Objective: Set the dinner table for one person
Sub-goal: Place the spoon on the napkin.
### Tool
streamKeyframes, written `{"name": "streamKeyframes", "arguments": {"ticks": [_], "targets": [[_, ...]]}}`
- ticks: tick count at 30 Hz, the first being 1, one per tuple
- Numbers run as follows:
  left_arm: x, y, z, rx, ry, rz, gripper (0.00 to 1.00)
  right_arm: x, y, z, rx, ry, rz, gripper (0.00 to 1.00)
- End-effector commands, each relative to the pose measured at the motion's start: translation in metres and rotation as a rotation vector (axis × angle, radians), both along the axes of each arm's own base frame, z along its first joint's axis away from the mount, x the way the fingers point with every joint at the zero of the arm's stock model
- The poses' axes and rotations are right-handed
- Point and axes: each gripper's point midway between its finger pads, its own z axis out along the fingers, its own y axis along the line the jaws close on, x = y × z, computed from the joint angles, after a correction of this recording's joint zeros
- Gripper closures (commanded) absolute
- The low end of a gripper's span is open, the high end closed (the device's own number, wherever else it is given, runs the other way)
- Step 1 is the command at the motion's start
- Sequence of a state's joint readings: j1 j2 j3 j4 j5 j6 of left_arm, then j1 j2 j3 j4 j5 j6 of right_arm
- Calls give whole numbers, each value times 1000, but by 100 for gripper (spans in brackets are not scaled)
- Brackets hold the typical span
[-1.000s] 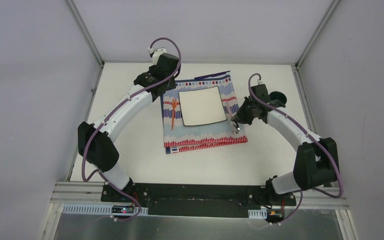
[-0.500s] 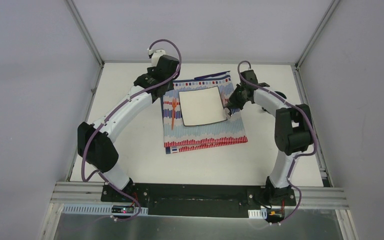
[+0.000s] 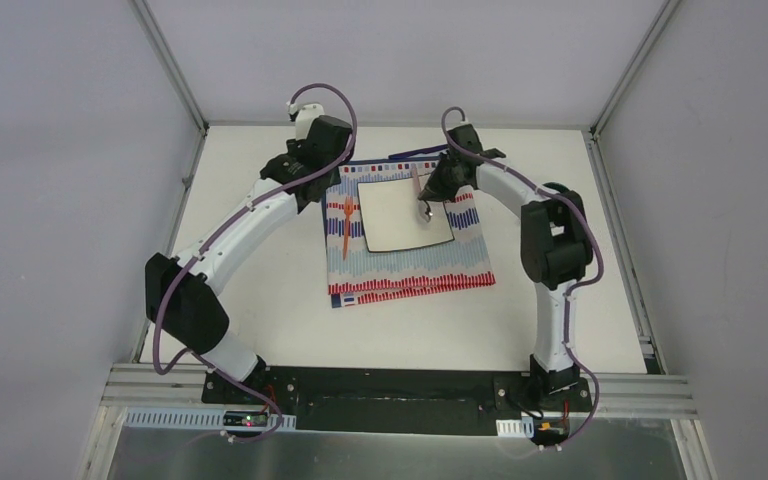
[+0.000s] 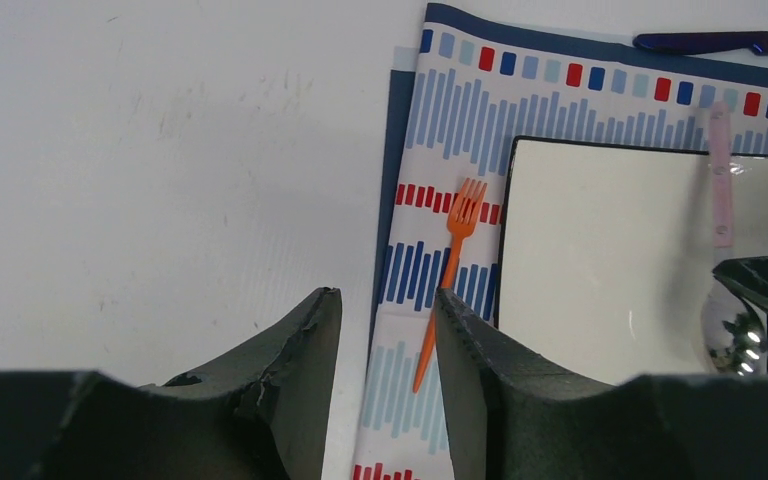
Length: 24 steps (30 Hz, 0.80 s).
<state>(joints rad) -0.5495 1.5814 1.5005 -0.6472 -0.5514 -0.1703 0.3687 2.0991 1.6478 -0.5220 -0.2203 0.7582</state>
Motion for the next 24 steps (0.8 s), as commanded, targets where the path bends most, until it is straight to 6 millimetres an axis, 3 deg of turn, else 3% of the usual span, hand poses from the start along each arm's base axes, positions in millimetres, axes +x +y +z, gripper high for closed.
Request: {"name": "streamKeyframes", "arguments": {"ticks": [1,6,15,24], "targets": [[-8,14,26,6,-75,37,59,-1,40,7,47,-9,98,100],[-12,20,23,20,-72,53,59,-2,55,-1,46,7,133,100],[-10,17,18,20,-62,49,59,-8,53,1,30,-11,180,100],[-10,17,17,18,-59,49,58,-7,23,22,-223,-46,306,65]]}}
